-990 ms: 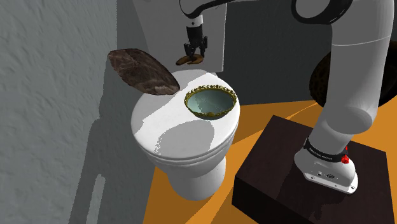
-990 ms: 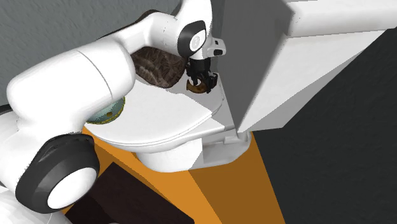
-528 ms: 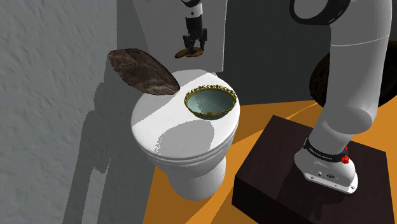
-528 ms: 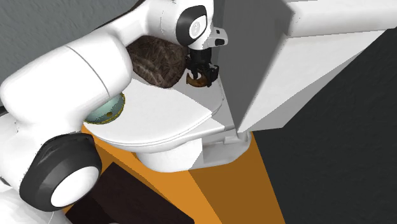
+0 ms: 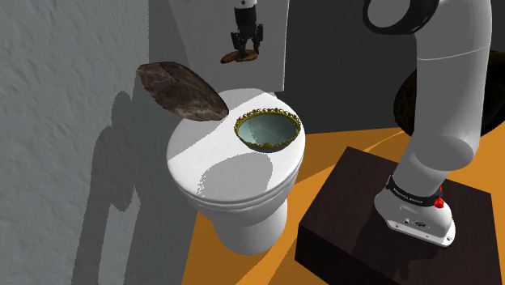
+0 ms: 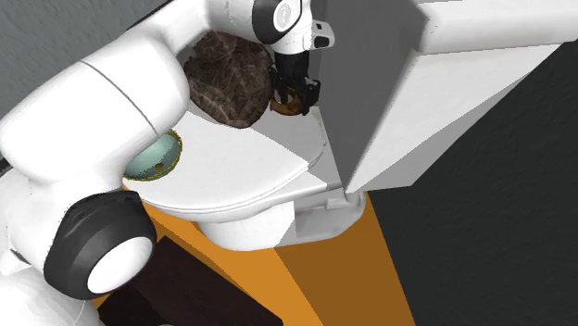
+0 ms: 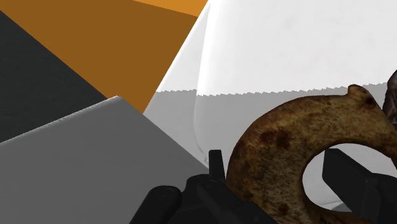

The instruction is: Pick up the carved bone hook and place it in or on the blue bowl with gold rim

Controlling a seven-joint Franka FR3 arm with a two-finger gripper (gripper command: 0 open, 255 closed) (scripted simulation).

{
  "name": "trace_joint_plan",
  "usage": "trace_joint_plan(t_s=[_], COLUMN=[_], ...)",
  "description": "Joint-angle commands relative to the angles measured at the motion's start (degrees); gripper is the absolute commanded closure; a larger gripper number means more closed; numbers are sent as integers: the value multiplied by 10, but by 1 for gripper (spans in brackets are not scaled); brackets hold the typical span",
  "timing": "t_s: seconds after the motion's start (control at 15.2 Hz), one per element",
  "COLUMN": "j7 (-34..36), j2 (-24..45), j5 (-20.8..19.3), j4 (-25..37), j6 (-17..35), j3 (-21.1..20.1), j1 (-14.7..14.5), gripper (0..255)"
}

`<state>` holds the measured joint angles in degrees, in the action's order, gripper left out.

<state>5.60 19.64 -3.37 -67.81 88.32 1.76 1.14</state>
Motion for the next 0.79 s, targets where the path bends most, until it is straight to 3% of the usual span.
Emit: trace_joint_plan(t_s=[0.0, 0.07, 0.33, 0.73], j7=[-2, -2, 32, 87], j2=[7, 10, -90, -207], j5=[0, 0, -5, -6], j4=[26, 38, -104, -252], j6=[-20, -28, 12, 39], j3=[0, 0, -11, -34], j1=[0, 0, -22, -51], gripper=[255, 255, 255, 255])
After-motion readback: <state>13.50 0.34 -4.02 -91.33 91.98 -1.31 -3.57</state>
